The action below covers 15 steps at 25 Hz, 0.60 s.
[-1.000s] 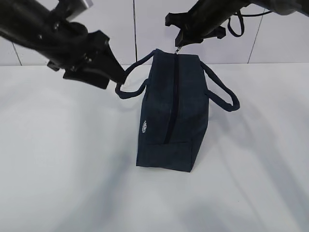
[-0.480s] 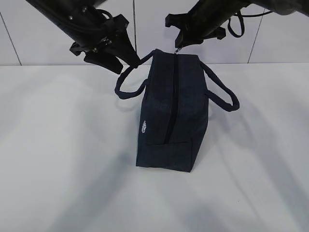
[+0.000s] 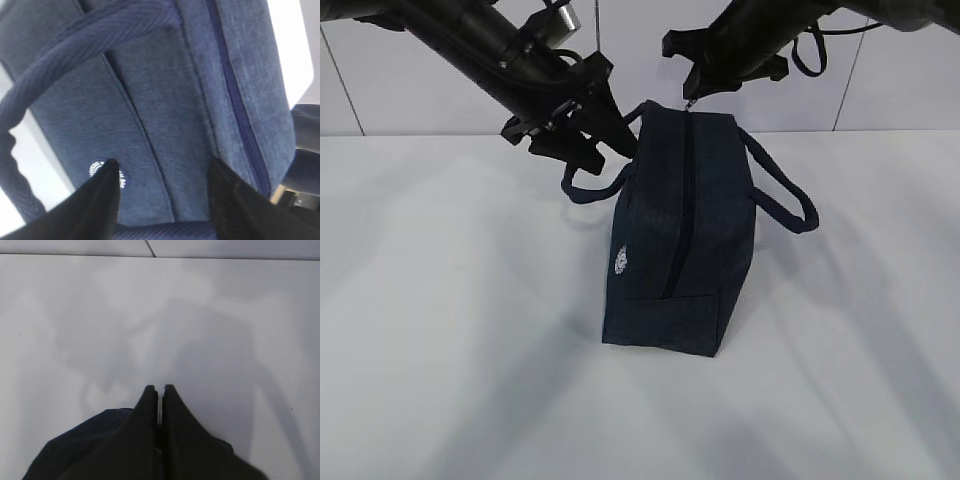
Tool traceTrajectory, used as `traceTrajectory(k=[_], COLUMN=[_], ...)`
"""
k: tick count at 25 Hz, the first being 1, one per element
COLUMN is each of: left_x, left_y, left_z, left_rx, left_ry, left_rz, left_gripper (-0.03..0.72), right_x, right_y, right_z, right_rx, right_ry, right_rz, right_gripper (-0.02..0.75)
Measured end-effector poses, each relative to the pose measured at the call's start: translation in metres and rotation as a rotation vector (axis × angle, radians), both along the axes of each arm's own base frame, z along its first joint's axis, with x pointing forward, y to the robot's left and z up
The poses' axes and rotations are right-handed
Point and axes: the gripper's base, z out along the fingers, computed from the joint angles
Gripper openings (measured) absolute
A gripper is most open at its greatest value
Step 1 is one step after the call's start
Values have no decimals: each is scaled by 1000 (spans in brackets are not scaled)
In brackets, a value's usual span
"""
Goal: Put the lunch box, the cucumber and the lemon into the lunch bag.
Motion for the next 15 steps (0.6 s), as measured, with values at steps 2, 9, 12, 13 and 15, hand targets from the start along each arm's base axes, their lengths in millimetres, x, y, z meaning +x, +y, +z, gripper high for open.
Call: traceTrajectory(k=[2, 9, 12, 13, 15], left_x=[1, 1, 0, 0, -1], left_y=[-2, -11, -16, -19, -24], left_z=[0, 4, -1, -5, -10], left_rx=[-22, -96, -92, -89, -86], left_ry=[6, 19, 27, 33, 41], left_rz=[13, 44, 37, 36, 31], left_gripper=[410, 410, 405, 391, 335], right_x=[0, 0, 1, 1, 1], right_y=[0, 0, 0, 0, 0], right_z=[0, 0, 0, 0, 0], right_rx=[-14, -20, -20, -20, -20], right_ry=[-4, -11, -12, -12, -13], right_rz=[2, 0, 0, 0, -1], right_gripper=[6, 6, 6, 6, 6])
